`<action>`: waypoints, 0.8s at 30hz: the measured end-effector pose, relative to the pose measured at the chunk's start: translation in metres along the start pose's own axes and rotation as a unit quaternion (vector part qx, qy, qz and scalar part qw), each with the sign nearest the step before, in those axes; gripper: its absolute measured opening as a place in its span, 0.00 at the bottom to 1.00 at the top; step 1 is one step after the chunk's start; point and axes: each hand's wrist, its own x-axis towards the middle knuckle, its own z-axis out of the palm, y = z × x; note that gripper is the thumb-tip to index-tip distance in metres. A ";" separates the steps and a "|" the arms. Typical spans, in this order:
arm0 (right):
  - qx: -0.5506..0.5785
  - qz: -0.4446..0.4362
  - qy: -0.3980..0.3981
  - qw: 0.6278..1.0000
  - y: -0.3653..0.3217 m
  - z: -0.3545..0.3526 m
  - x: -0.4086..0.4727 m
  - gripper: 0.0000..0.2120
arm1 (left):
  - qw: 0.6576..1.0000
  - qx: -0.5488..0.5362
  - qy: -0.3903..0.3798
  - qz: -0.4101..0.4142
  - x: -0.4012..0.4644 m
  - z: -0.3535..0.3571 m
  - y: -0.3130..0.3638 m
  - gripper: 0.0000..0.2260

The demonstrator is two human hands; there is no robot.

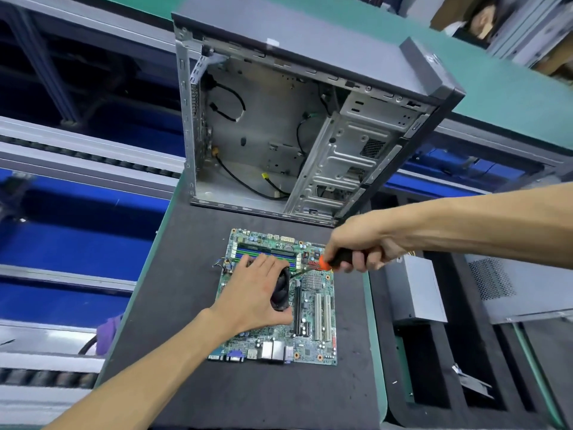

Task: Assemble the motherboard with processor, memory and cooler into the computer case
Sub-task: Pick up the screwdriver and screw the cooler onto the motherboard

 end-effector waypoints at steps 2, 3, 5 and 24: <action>-0.041 -0.013 0.013 0.999 -0.002 0.001 -0.004 0.14 | 1.000 -0.003 0.004 0.002 -0.001 -0.001 0.000 0.34; -0.106 -0.038 0.040 0.993 -0.003 0.002 -0.006 0.15 | 1.000 -0.003 0.004 0.003 -0.001 -0.002 0.000 0.34; -0.329 -0.119 0.122 0.929 -0.004 0.009 -0.014 0.10 | 1.000 -0.004 0.003 0.004 -0.002 -0.002 -0.001 0.35; -0.292 -0.102 0.097 0.946 -0.015 0.004 -0.005 0.13 | 1.000 -0.015 0.001 -0.003 0.000 -0.003 0.000 0.35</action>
